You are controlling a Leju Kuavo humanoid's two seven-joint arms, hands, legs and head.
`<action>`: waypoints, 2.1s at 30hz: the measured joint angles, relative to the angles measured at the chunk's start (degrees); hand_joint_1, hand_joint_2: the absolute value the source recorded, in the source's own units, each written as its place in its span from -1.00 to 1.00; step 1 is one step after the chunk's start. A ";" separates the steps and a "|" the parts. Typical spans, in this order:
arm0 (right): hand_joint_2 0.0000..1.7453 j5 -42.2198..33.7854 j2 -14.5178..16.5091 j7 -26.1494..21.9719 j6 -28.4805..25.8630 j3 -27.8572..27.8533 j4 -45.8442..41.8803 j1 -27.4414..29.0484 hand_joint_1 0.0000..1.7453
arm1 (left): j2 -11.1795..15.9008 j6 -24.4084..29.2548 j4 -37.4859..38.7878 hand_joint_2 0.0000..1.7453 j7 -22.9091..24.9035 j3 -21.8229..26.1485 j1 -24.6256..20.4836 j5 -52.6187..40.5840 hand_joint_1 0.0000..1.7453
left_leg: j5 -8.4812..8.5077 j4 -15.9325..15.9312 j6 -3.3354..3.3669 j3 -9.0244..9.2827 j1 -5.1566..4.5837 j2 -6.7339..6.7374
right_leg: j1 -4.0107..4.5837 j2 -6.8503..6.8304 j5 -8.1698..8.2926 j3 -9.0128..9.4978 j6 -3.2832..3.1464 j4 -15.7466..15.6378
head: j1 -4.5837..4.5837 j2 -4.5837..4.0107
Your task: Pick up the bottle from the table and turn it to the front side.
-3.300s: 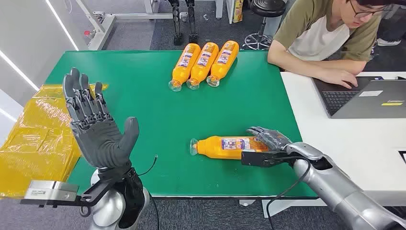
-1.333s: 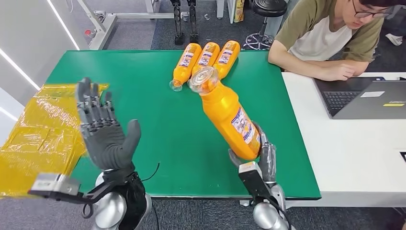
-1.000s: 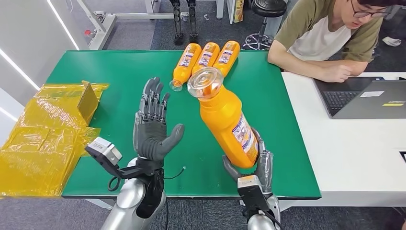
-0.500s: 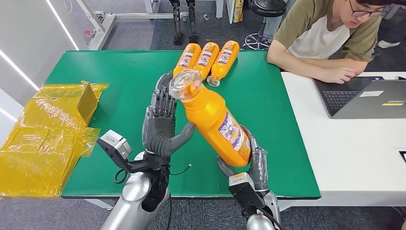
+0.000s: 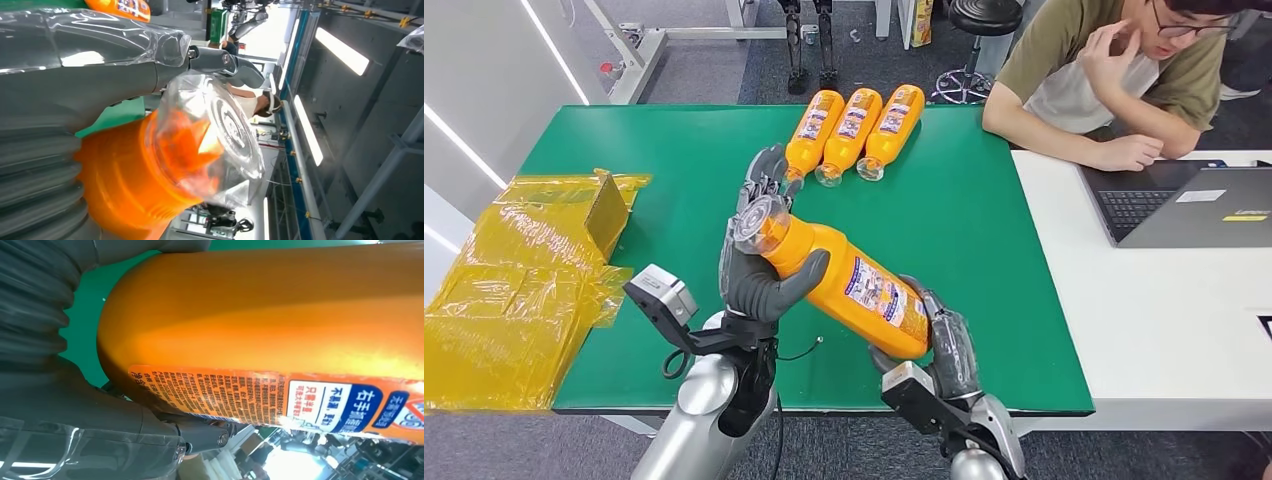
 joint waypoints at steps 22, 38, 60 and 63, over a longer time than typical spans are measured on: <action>1.00 0.61 -0.53 -0.97 -0.99 -0.75 -0.42 0.45 1.00 | -0.09 -1.80 0.00 1.00 0.19 0.00 -0.27 -0.61 1.00 | 0.00 0.00 0.00 0.00 0.00 0.00 | 0.00 0.00 0.00 0.00 0.00 0.00 | 0.00 0.00; 1.00 0.11 1.07 -3.44 -6.62 -0.75 -0.83 1.27 -1.00 | -0.56 -0.32 0.32 1.00 0.22 -0.02 -1.01 -0.04 1.00 | 0.00 -0.01 0.00 0.00 0.00 0.00 | 0.00 0.00 0.00 0.00 0.00 0.00 | 0.00 0.00; 1.00 -5.27 4.15 -6.38 -11.13 0.70 -1.49 2.15 -1.00 | 0.96 29.69 2.47 1.00 6.74 0.87 0.81 -25.58 1.00 | 0.00 -0.03 0.00 -0.01 0.01 0.01 | 0.01 0.01 -0.01 0.00 0.00 0.03 | -0.01 0.00; 1.00 -5.44 4.49 -6.41 -10.97 0.71 -2.47 3.00 -1.00 | 2.89 32.12 -0.27 1.00 17.26 5.05 3.64 -54.39 1.00 | -0.01 -0.07 -0.02 0.02 0.01 0.08 | 0.02 0.08 -0.03 -0.01 -0.04 0.04 | 0.00 0.00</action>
